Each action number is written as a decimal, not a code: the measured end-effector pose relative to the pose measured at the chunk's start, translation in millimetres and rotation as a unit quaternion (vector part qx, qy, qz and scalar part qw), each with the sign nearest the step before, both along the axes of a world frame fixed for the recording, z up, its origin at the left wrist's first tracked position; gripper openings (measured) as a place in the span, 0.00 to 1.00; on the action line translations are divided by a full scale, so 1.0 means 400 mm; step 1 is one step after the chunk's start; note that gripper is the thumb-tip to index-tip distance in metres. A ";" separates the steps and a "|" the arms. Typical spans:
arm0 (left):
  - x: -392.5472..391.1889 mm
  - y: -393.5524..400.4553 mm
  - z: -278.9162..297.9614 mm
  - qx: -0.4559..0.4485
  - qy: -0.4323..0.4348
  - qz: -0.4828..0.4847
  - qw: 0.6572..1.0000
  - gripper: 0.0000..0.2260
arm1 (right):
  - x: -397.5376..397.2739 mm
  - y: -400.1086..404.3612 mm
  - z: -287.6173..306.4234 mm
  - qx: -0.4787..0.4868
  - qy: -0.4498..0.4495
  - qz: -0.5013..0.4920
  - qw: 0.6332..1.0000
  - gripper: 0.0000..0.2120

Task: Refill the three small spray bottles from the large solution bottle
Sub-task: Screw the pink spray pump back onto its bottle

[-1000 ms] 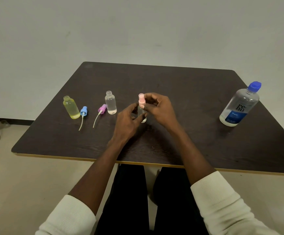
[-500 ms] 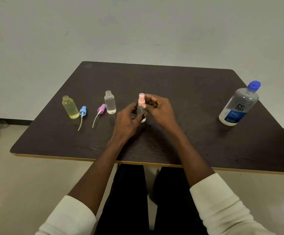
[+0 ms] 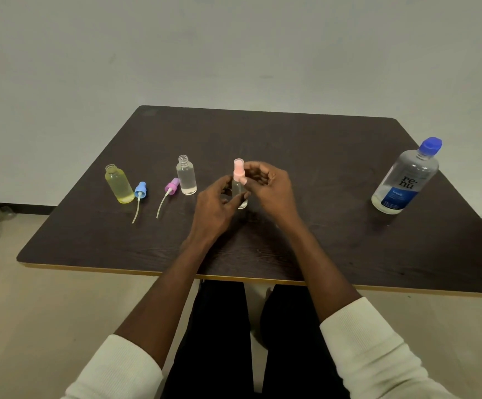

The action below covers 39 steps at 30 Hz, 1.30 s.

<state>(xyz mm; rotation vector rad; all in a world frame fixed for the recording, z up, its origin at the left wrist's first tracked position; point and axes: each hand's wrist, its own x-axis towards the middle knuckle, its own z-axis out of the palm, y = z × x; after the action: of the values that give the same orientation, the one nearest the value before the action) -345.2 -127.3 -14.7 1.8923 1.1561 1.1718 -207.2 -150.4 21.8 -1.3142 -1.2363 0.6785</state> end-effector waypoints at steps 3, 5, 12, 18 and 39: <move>-0.002 -0.002 0.001 0.007 0.013 -0.008 1.000 0.14 | 0.000 0.004 -0.012 0.014 -0.022 -0.016 1.000 0.13; 0.000 -0.003 0.002 0.008 0.013 -0.009 1.000 0.14 | 0.002 0.001 -0.009 0.014 -0.024 -0.002 1.000 0.21; 0.000 -0.002 0.003 0.002 0.002 -0.003 1.000 0.16 | -0.004 0.001 0.002 0.015 0.005 0.000 1.000 0.11; 0.001 -0.007 0.009 0.011 0.005 -0.009 1.000 0.16 | 0.001 0.006 -0.002 0.016 0.000 0.006 1.000 0.19; 0.000 0.004 -0.001 -0.012 0.013 0.003 1.000 0.14 | -0.002 0.014 -0.013 0.037 -0.031 -0.011 0.999 0.14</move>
<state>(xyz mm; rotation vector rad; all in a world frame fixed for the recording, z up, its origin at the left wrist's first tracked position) -345.3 -125.5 -15.1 1.8924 1.1842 1.1346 -208.0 -144.9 16.6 -1.2941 -1.2843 0.5752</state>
